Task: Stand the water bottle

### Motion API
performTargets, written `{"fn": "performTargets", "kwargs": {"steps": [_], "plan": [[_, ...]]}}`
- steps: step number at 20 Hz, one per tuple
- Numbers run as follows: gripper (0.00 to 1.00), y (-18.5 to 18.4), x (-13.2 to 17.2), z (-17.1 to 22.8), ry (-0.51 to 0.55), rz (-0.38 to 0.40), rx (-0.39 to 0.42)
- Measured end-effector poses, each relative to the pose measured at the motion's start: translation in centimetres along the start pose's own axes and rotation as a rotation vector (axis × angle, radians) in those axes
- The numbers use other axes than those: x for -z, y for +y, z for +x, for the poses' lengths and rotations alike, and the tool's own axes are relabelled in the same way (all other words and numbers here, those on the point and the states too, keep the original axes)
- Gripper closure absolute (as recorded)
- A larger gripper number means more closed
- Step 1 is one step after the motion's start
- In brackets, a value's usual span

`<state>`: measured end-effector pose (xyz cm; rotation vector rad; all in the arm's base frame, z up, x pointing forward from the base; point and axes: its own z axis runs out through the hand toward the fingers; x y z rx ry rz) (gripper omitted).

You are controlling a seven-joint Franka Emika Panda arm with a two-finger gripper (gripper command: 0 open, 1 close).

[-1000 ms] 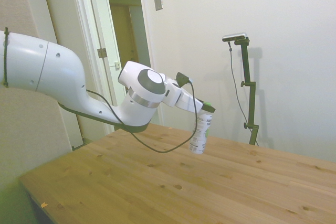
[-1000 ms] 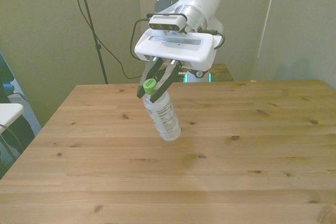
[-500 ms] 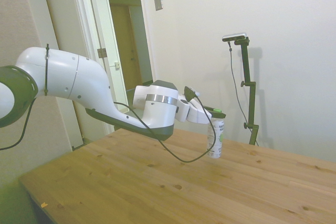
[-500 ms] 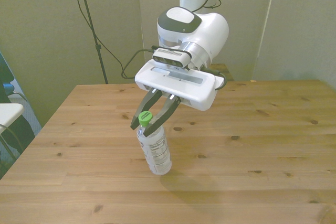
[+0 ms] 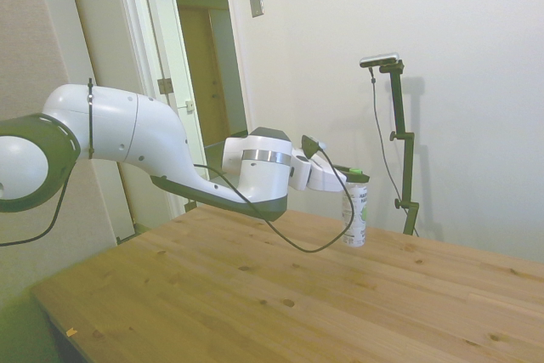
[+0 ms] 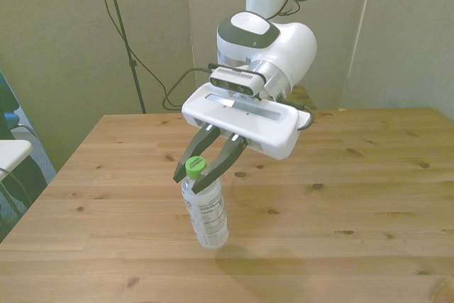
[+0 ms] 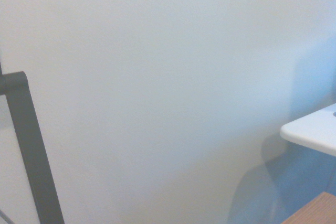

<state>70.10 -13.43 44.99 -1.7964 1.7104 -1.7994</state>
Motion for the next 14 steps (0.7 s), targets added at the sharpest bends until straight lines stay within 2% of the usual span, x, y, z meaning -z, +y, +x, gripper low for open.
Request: {"fn": "performTargets", "kwargs": {"steps": [14], "plan": [[1.00,-0.5,-3.8,-1.9,0.055,0.026,0.043]]}}
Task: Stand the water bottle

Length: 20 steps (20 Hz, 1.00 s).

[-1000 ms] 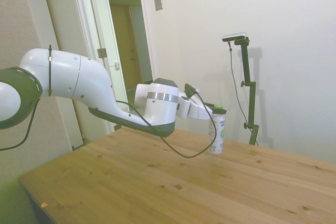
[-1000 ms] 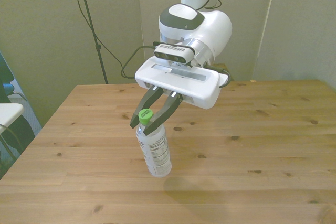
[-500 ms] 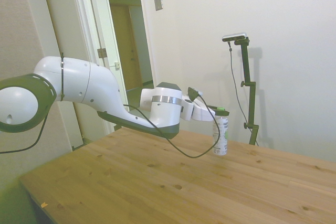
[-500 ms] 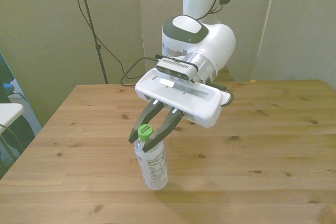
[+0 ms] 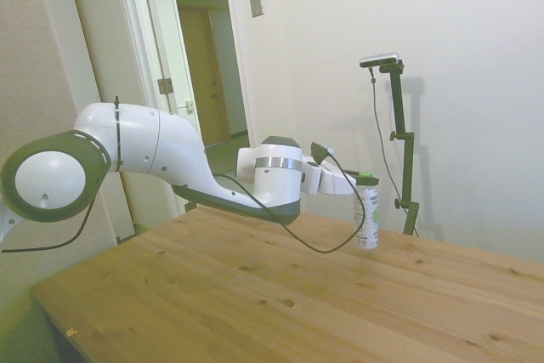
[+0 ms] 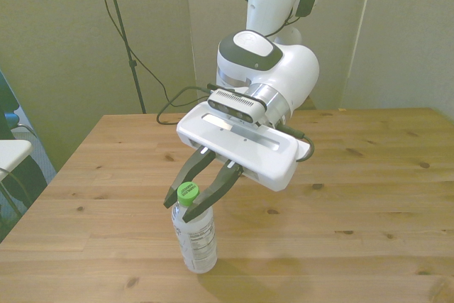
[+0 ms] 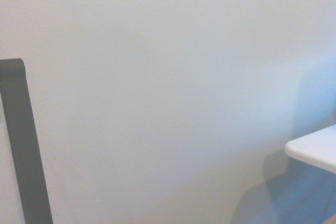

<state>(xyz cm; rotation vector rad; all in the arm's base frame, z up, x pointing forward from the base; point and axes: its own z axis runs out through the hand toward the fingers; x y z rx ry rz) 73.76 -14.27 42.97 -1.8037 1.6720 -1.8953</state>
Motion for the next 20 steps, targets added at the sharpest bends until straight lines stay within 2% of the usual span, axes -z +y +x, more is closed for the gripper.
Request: {"fn": "performTargets", "kwargs": {"steps": [7,8,20], "plan": [[1.00,1.0,-1.5,-1.2,0.003,-0.013,0.008],[0.00,1.1,-1.6,-1.2,0.003,-0.014,0.008],[0.00,1.6,-1.5,-0.9,0.001,-0.024,0.005]]}}
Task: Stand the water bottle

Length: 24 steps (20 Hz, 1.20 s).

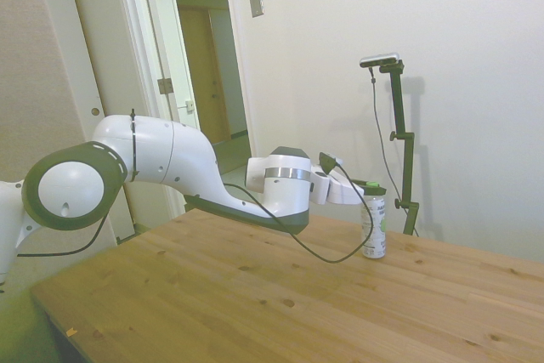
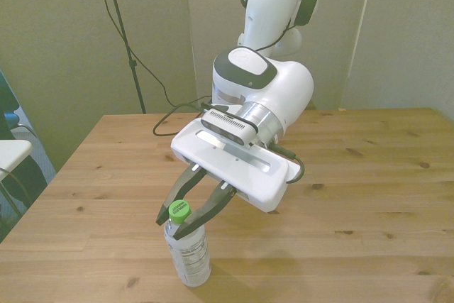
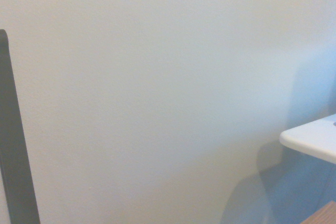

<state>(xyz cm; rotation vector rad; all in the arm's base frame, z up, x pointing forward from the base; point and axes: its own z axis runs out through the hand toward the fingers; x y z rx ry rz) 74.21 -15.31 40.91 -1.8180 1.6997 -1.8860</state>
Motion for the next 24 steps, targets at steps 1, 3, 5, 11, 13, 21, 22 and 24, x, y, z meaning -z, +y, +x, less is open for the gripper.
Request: {"fn": "performTargets", "kwargs": {"steps": [1,3,5,11,13,21,22,24], "plan": [[0.00,0.0,0.0,0.0,-0.001,0.000,0.000],[0.00,0.0,0.1,0.0,-0.002,-0.001,-0.001],[0.00,0.0,0.2,0.1,-0.003,-0.001,-0.002],[0.00,0.2,1.2,0.6,-0.018,-0.012,-0.012],[0.00,0.5,2.2,1.0,-0.042,-0.020,-0.020],[0.00,1.5,11.9,3.8,-0.254,-0.090,-0.008],[0.00,2.0,13.1,3.8,-0.283,-0.108,0.007],[0.00,3.0,15.6,3.7,-0.338,-0.147,0.038]]}}
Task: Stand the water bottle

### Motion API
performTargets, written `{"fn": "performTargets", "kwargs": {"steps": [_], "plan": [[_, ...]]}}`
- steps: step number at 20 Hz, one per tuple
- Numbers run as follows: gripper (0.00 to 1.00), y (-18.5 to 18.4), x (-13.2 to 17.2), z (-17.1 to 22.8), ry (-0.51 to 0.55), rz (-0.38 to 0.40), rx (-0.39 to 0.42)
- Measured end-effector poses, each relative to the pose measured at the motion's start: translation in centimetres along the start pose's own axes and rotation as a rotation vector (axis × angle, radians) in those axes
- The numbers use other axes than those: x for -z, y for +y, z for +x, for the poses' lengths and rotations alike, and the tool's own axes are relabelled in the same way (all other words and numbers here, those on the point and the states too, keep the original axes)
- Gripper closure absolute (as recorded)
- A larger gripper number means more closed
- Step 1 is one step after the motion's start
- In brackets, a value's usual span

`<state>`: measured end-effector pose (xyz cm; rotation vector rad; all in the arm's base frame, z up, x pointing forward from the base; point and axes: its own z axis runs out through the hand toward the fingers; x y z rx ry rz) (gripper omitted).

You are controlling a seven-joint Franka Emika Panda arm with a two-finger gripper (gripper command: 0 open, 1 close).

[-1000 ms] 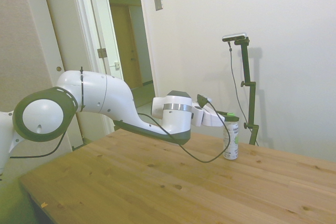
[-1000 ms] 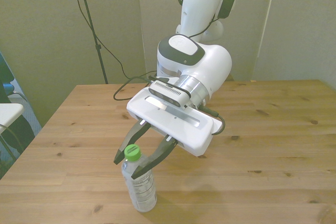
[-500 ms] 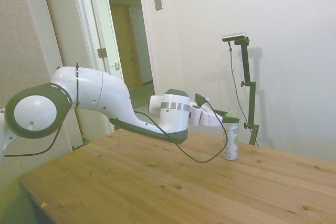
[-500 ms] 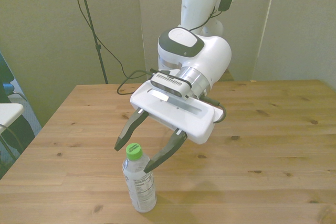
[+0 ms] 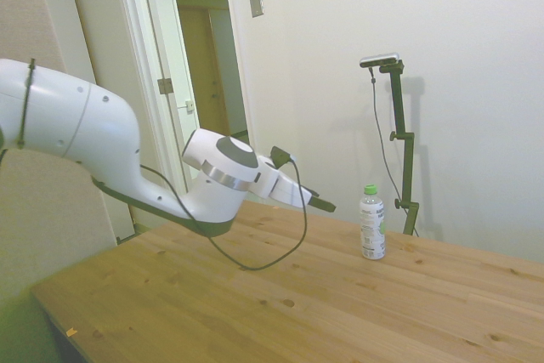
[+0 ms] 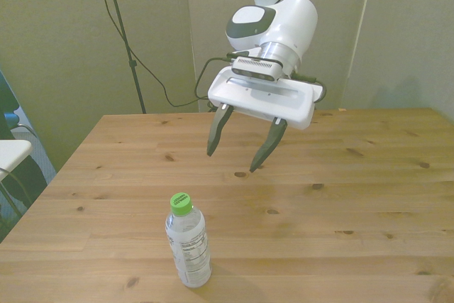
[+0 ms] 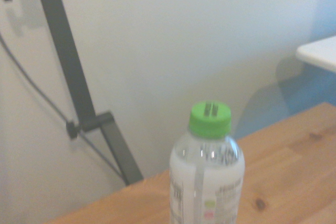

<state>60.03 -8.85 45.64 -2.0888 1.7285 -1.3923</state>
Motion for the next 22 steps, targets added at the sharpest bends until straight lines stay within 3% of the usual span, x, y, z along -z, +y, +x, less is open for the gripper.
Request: {"fn": "performTargets", "kwargs": {"steps": [5,11,15,19,22], "plan": [[0.00,2.9,3.6,-1.8,-0.132,-0.108,0.055],[0.00,1.6,6.6,-2.6,-0.306,-0.253,0.116],[0.00,0.1,9.7,1.9,-0.425,-0.343,0.188],[0.00,0.4,10.3,8.2,-0.519,-0.371,0.245],[0.00,0.7,10.0,8.5,-0.544,-0.398,0.276]]}}
